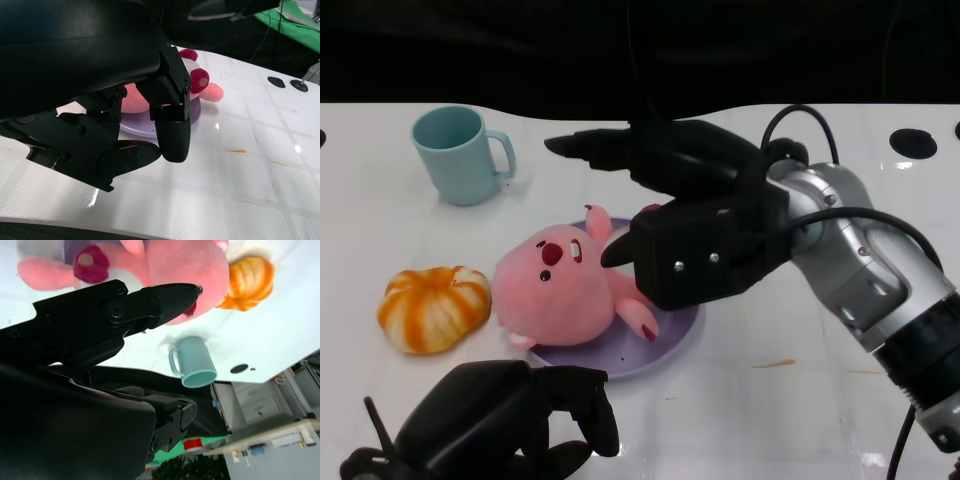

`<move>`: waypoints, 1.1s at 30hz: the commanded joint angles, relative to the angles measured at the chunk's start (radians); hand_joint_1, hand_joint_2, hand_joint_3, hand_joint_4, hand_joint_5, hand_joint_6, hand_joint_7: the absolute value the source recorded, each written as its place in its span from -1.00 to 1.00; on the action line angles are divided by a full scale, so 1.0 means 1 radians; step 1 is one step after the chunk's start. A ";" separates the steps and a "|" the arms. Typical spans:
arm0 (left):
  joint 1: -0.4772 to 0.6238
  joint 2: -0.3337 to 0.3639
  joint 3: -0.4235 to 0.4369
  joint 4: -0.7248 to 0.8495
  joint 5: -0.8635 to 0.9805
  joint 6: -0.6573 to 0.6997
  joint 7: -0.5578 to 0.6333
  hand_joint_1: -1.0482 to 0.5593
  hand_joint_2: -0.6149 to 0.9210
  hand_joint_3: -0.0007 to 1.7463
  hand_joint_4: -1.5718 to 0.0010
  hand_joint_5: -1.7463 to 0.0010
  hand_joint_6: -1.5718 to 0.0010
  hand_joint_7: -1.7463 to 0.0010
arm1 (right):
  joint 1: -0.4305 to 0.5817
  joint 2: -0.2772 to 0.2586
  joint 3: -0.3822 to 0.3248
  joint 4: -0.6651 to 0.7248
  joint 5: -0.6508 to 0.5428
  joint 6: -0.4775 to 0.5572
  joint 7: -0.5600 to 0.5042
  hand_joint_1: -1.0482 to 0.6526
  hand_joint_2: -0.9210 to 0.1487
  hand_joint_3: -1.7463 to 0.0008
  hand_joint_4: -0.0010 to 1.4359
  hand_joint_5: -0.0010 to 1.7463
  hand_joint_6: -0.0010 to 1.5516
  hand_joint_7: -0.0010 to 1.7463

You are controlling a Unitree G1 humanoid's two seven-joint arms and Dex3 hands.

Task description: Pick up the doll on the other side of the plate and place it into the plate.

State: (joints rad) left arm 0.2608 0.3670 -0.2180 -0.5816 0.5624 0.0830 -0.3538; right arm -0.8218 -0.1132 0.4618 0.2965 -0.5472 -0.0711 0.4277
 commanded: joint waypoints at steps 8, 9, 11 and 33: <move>0.008 0.010 0.018 -0.003 -0.008 -0.007 0.005 0.07 0.76 -0.25 0.04 -0.62 -0.02 -0.20 | 0.124 -0.094 -0.095 -0.204 0.115 -0.003 0.039 -0.73 -1.00 0.85 -1.00 -0.32 -0.76 -0.95; 0.008 0.009 0.019 -0.003 -0.010 -0.005 0.005 0.07 0.76 -0.26 0.04 -0.62 -0.02 -0.20 | 0.147 -0.104 -0.106 -0.229 0.127 -0.009 0.036 -0.72 -1.00 0.85 -1.00 -0.30 -0.75 -0.94; 0.007 0.009 0.020 -0.002 -0.012 -0.005 0.005 0.07 0.76 -0.25 0.04 -0.63 -0.03 -0.20 | 0.188 -0.119 -0.126 -0.273 0.144 -0.007 0.034 -0.68 -1.00 0.88 -0.99 -0.18 -0.69 -0.92; 0.010 0.024 0.035 0.013 -0.022 -0.039 0.010 0.08 0.72 -0.21 0.06 -0.65 -0.01 -0.22 | 0.586 -0.216 -0.359 -0.543 0.350 -0.020 -0.013 -0.01 -0.99 0.97 -0.32 0.19 0.03 -0.63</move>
State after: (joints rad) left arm 0.2715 0.3798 -0.1937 -0.5726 0.5509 0.0550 -0.3538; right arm -0.2560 -0.3159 0.1261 -0.2239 -0.2256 -0.0919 0.4218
